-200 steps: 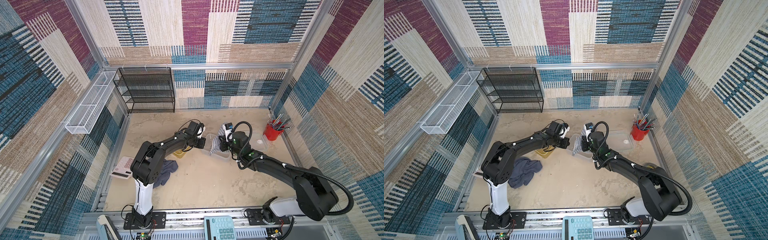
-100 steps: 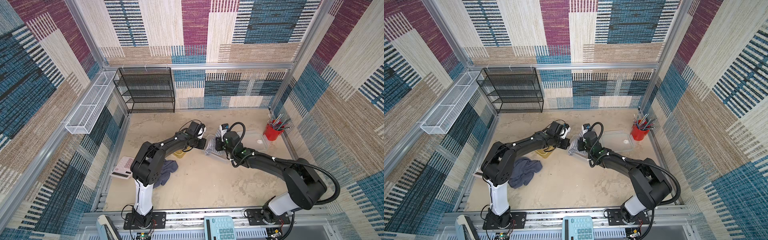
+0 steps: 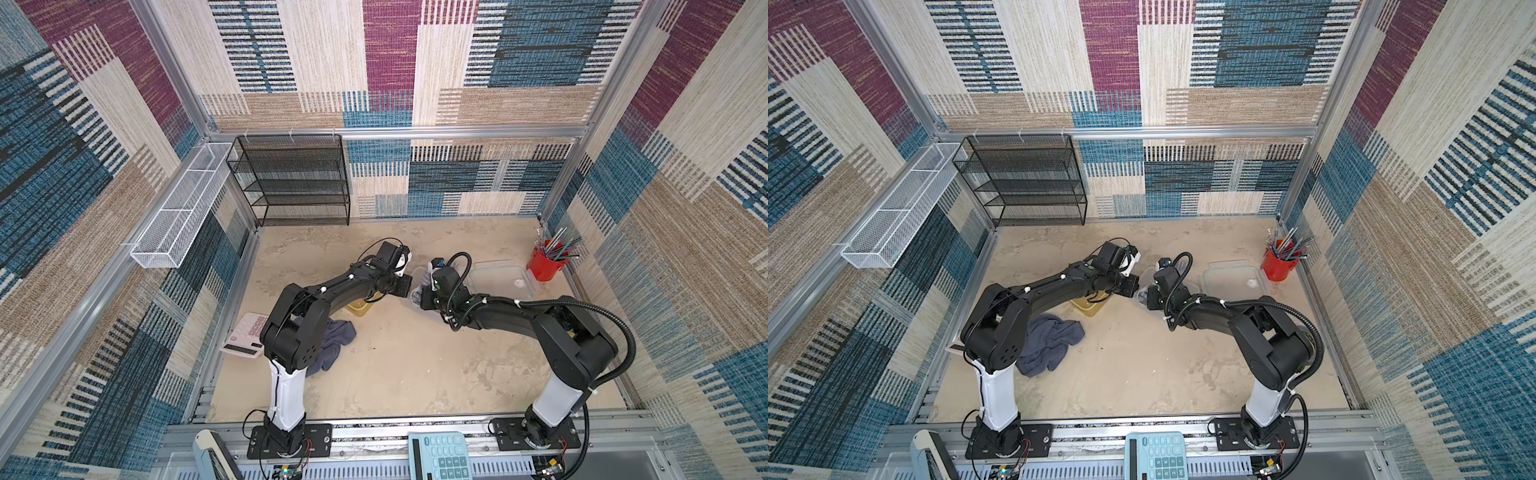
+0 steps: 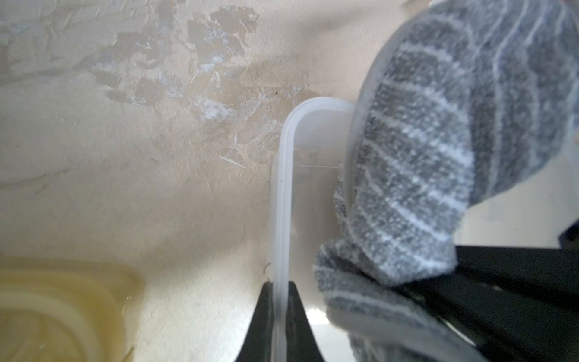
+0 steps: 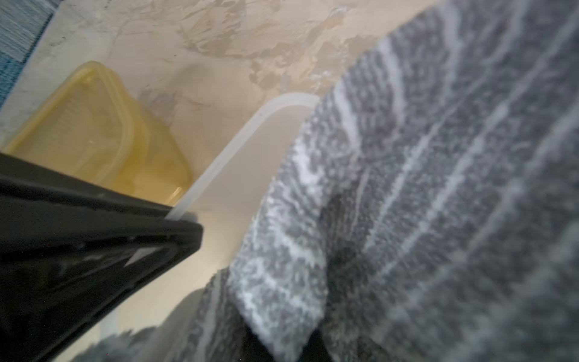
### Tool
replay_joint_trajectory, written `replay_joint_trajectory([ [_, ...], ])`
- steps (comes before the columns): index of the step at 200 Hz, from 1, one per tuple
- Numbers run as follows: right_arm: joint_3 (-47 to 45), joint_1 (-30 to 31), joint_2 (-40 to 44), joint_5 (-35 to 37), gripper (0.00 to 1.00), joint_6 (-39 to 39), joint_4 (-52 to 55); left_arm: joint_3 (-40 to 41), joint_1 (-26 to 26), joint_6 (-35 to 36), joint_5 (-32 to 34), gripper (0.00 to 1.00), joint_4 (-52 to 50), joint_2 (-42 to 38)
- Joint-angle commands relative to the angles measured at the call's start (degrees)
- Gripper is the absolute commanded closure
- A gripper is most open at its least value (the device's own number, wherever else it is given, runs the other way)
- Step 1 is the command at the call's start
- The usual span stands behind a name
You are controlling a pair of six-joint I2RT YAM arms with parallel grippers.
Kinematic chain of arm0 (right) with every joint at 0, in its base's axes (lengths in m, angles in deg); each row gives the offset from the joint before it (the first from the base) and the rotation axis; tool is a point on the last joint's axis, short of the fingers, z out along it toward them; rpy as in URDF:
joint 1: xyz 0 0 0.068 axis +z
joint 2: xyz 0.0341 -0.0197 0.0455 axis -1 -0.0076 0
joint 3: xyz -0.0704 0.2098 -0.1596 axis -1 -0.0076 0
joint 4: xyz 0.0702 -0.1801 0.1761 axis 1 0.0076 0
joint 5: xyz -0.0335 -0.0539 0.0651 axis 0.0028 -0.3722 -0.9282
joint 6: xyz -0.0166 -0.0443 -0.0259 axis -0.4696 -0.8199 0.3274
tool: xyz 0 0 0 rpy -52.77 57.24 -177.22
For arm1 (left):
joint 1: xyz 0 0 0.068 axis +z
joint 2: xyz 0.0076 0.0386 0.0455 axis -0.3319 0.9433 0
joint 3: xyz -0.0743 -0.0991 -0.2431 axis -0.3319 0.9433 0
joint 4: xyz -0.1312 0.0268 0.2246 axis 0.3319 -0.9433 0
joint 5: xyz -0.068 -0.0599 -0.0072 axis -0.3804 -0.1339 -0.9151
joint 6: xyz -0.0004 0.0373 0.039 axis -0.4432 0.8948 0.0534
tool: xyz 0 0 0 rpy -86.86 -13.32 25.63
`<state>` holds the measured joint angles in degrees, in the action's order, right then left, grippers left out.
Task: Wipe the insides of the lunch boxes
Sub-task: Wipe the dirt inside the lunch box.
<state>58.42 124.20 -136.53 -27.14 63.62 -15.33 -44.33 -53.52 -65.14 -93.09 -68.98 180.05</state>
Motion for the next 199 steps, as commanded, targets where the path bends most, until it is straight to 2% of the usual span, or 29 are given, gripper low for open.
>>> replay_joint_trajectory([
  [1,2.0,0.0,-0.6,-8.6,1.00,3.3,-2.6,0.0,-0.1,-0.2,-0.7,1.00,1.9,-0.4],
  [48,5.2,0.0,-4.5,-18.0,1.00,4.5,-0.7,1.7,-0.2,-1.8,-0.1,1.00,4.3,-1.4],
  [129,5.0,0.0,-6.0,-25.1,1.00,-6.2,18.1,2.8,1.6,-1.3,3.0,1.00,7.1,-2.8],
  [173,5.5,0.0,-6.1,-25.7,1.00,-10.6,25.6,2.5,1.7,1.4,6.4,1.00,6.5,-2.9],
  [199,6.9,0.0,-6.7,-21.8,1.00,-13.8,32.0,2.3,1.7,2.7,7.7,1.00,6.1,-2.7],
])
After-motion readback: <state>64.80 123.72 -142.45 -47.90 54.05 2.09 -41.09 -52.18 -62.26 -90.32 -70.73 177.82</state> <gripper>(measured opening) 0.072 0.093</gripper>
